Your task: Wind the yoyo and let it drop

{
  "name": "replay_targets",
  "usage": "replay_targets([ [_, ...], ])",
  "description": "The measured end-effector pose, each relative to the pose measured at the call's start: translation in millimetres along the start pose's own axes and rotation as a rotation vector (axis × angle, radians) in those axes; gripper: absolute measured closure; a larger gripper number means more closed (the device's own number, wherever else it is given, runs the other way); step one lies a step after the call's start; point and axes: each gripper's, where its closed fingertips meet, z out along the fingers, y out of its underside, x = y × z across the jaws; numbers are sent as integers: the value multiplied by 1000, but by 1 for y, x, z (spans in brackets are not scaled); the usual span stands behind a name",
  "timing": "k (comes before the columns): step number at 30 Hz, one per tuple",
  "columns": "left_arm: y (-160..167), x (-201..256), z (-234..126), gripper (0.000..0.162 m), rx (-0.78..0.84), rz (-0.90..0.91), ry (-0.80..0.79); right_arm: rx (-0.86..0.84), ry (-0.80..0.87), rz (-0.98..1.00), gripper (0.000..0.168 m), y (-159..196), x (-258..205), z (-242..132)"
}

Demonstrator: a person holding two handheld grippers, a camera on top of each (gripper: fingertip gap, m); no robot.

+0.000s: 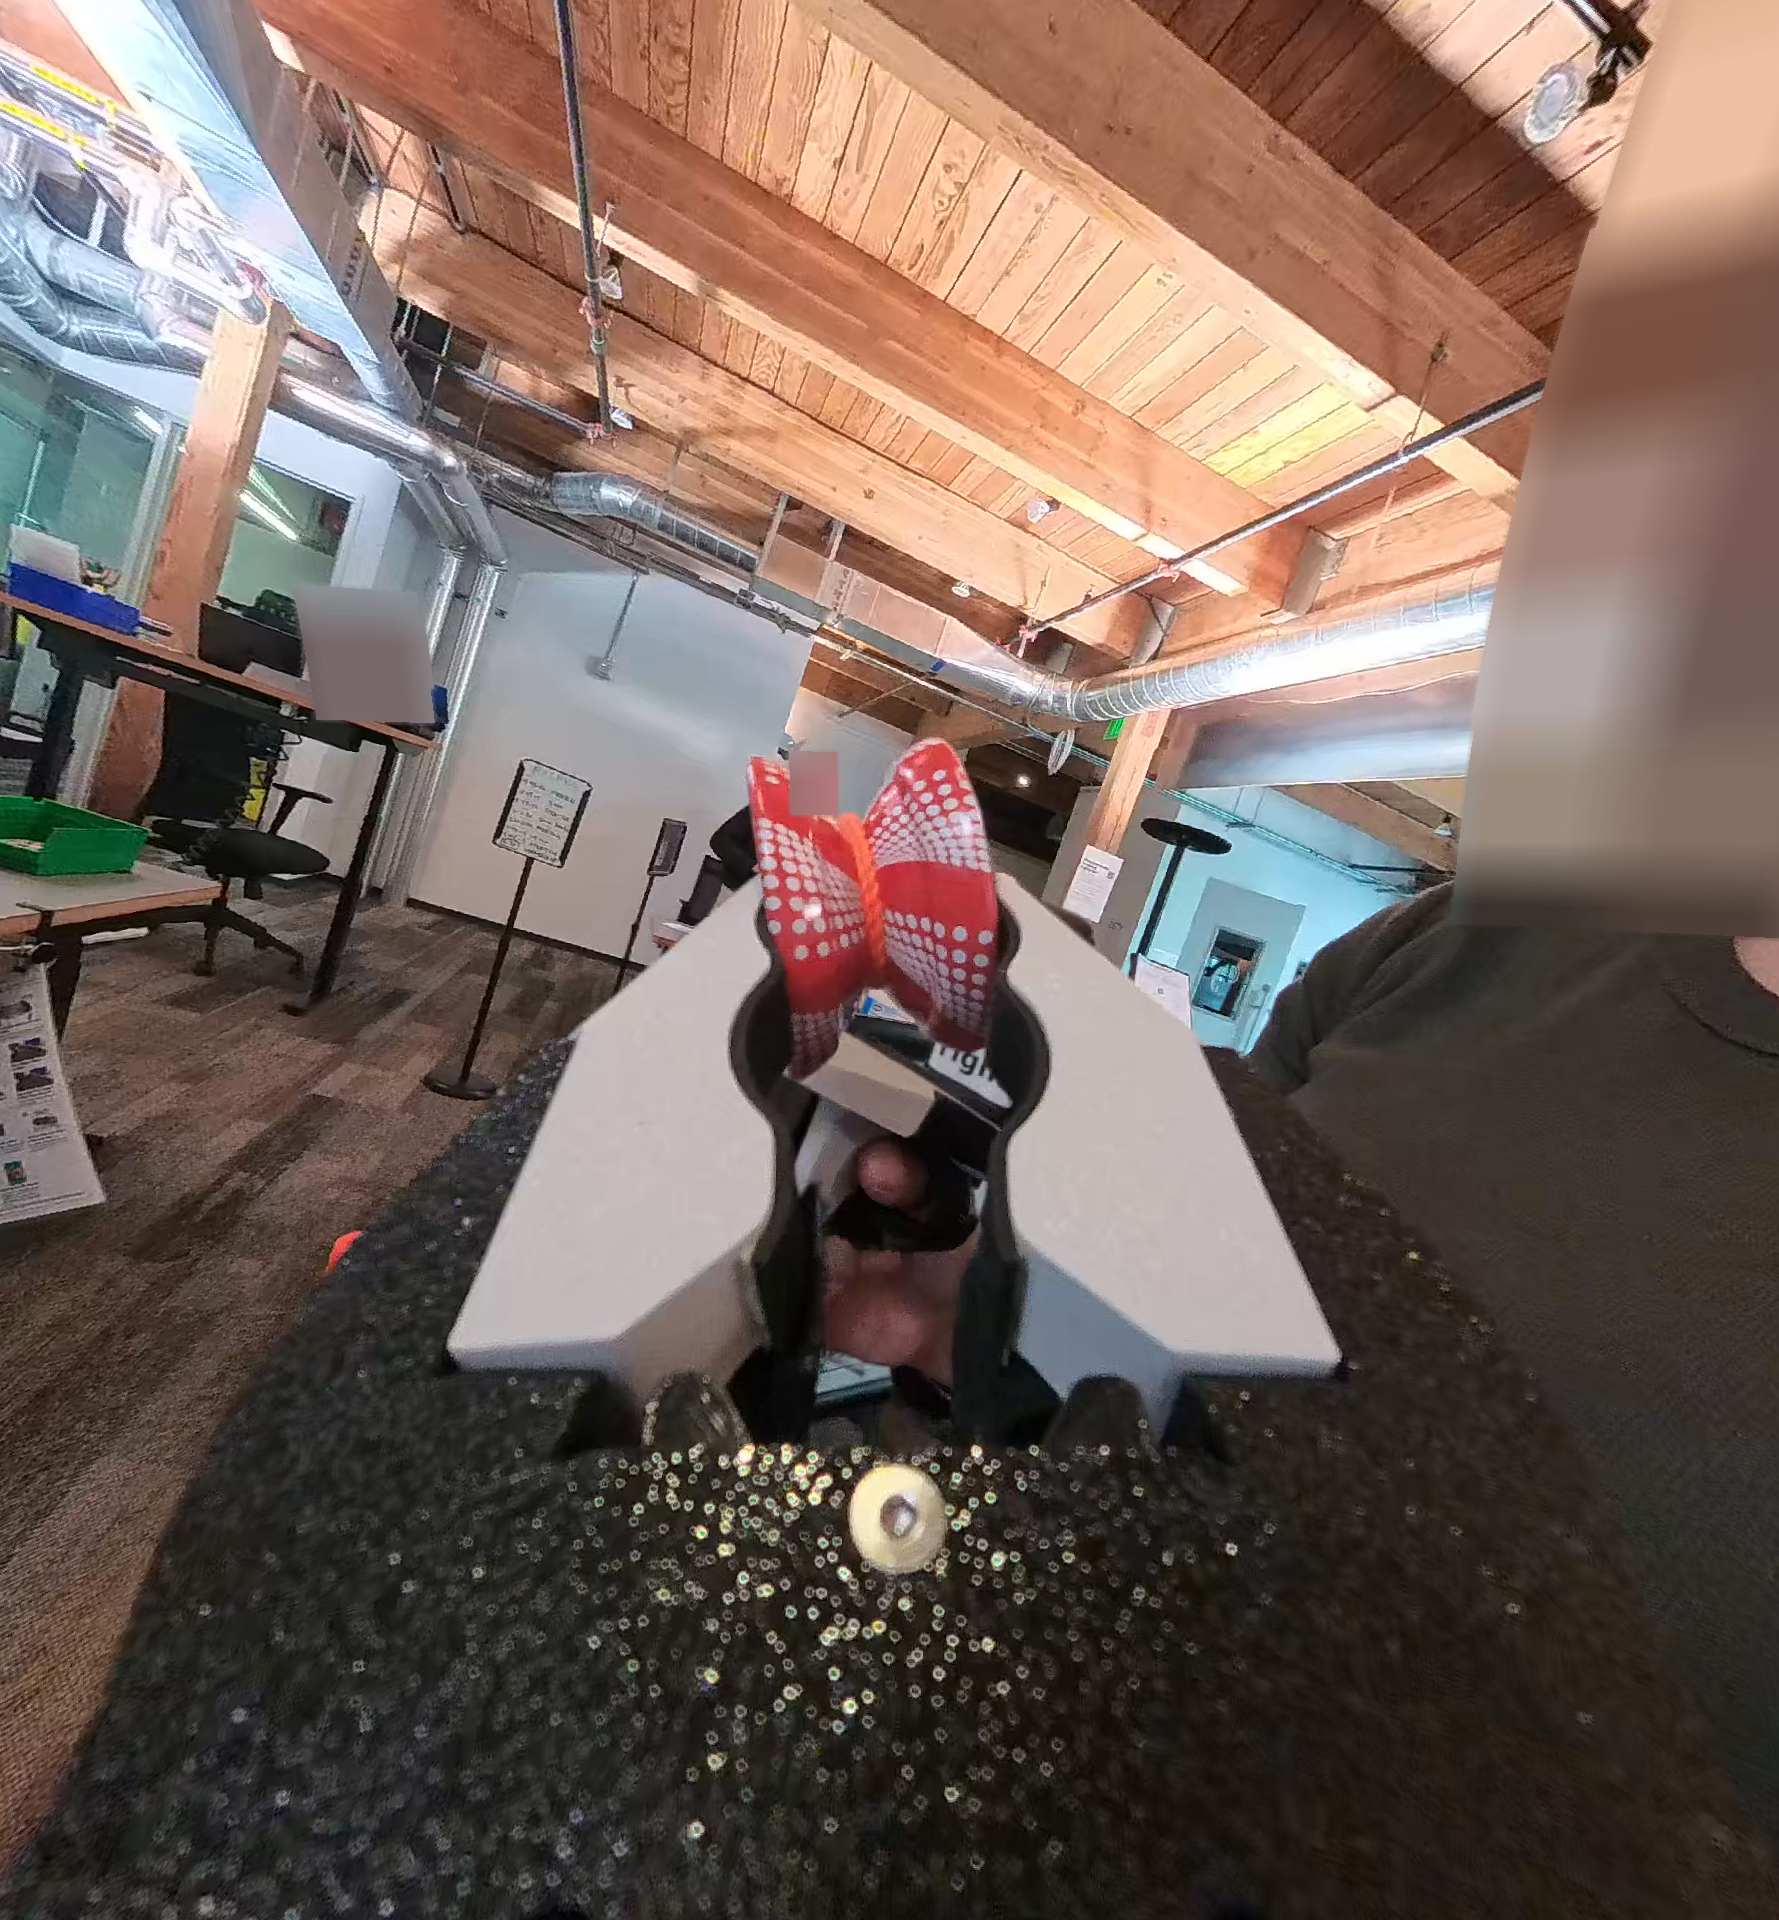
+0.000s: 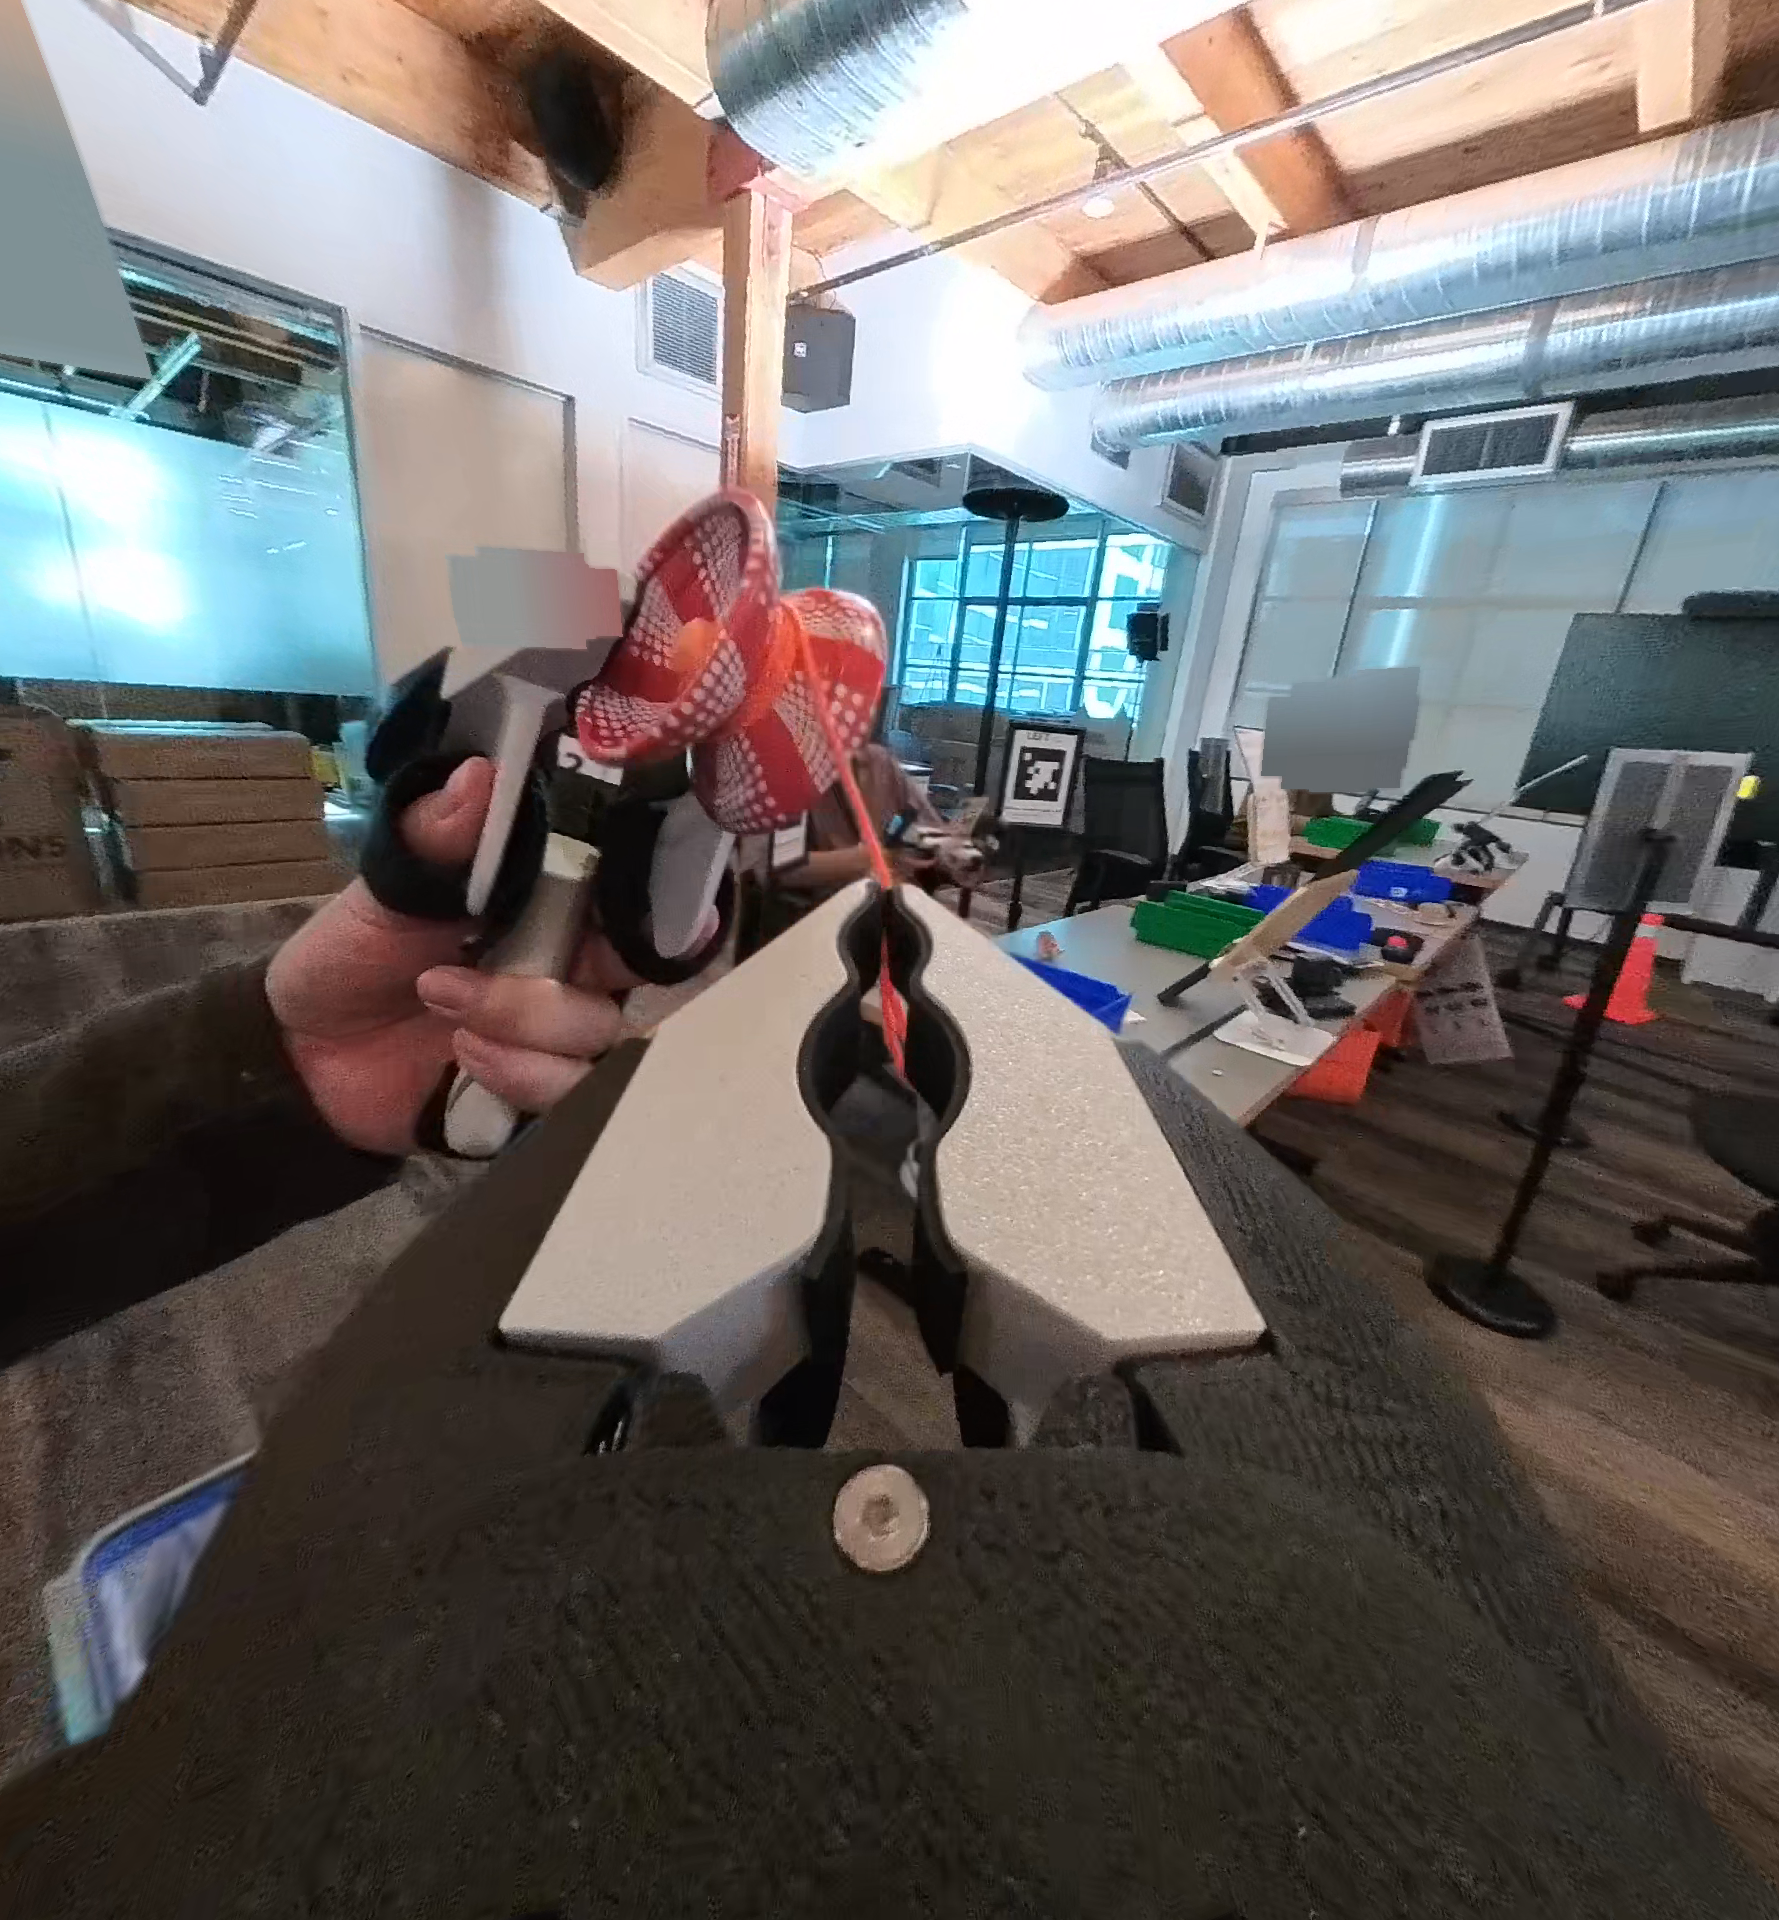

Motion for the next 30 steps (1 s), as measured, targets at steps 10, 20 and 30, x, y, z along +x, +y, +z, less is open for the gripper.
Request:
replay_targets([
  [10, -2, -2, -8, 131, 65, 48, -48, -5, 130, -156, 168, -18, 12, 2],
  [20, -21, -15, -27, 131, 185, 344, -318, 6, 105, -204, 168, -42, 11, 30],
  [30, -33, -29, -54, 130, 233, 594, -595, -60, 65, -295, 168, -36, 6, 64],
])
